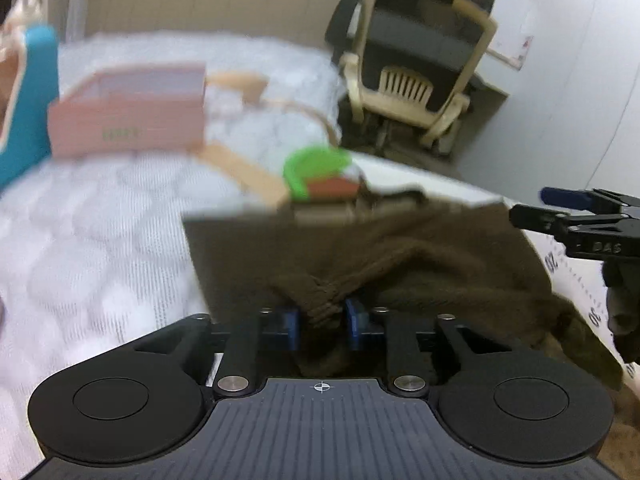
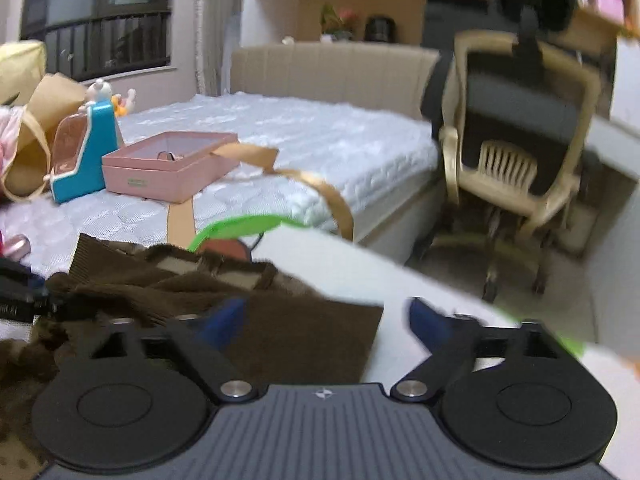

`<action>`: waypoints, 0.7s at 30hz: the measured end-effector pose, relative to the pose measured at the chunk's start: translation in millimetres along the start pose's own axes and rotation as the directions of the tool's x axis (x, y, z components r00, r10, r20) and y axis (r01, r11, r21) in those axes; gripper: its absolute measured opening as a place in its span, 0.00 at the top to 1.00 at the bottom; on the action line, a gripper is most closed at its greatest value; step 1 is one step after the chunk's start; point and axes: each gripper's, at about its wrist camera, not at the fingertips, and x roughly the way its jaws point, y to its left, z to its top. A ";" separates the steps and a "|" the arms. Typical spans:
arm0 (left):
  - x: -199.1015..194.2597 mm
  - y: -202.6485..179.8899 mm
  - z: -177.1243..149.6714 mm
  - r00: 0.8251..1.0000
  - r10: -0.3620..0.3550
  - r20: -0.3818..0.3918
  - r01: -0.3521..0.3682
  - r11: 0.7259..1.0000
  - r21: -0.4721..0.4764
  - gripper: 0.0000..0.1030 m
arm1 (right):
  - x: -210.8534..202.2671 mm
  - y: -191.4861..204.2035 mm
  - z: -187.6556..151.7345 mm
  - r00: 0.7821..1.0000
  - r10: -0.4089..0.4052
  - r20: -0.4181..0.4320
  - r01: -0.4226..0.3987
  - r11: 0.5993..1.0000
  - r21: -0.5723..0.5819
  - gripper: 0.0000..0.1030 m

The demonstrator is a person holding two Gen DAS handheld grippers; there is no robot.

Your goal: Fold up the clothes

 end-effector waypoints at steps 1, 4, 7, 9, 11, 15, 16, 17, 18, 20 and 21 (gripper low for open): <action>-5.4 0.0 6.1 0.999 0.008 0.043 -0.009 1.000 0.028 0.78 | -2.5 2.1 4.3 1.000 0.006 0.024 -0.006 1.000 0.003 0.41; -6.6 1.0 18.6 0.993 0.056 0.100 -0.065 0.994 0.090 0.77 | 5.7 9.8 9.1 0.999 0.031 0.016 -0.031 0.999 -0.013 0.43; 12.3 10.0 3.4 0.993 0.118 0.023 -0.120 0.987 0.108 0.64 | 20.0 17.9 8.4 0.998 0.050 -0.026 -0.051 0.998 -0.042 0.43; 20.5 16.2 -6.8 0.991 0.132 -0.011 -0.130 0.985 0.110 0.48 | 43.8 21.6 -5.3 0.992 0.025 -0.120 -0.035 0.996 -0.080 0.43; 14.8 24.9 -6.1 0.994 0.109 -0.013 -0.108 0.992 0.068 0.43 | 56.9 15.6 -13.5 0.986 0.028 -0.167 -0.039 0.997 -0.065 0.40; -13.2 51.2 16.1 1.000 0.000 -0.001 0.000 0.992 -0.123 0.14 | 43.9 -9.2 -1.7 0.985 0.080 -0.150 -0.073 0.996 0.048 0.35; -17.1 59.7 21.0 1.000 -0.026 0.003 0.026 0.986 -0.167 0.09 | 39.8 -18.0 2.5 0.986 0.095 -0.140 -0.084 0.993 0.084 0.34; -14.2 68.2 23.5 0.999 -0.041 -0.014 0.037 0.978 -0.207 0.09 | 37.0 -27.0 6.5 0.986 0.103 -0.134 -0.087 0.989 0.123 0.32; -11.4 76.7 26.0 0.998 -0.056 -0.031 0.047 0.968 -0.247 0.09 | 37.0 -36.6 9.9 0.986 0.103 -0.133 -0.080 0.982 0.170 0.32; 3.8 91.2 26.1 0.994 -0.077 -0.078 0.047 0.944 -0.328 0.09 | 45.9 -51.6 11.2 0.985 0.090 -0.149 -0.050 0.966 0.254 0.32; 15.5 95.1 24.2 0.992 -0.076 -0.101 0.036 0.935 -0.354 0.10 | 53.6 -55.9 9.5 0.983 0.080 -0.163 -0.032 0.960 0.278 0.32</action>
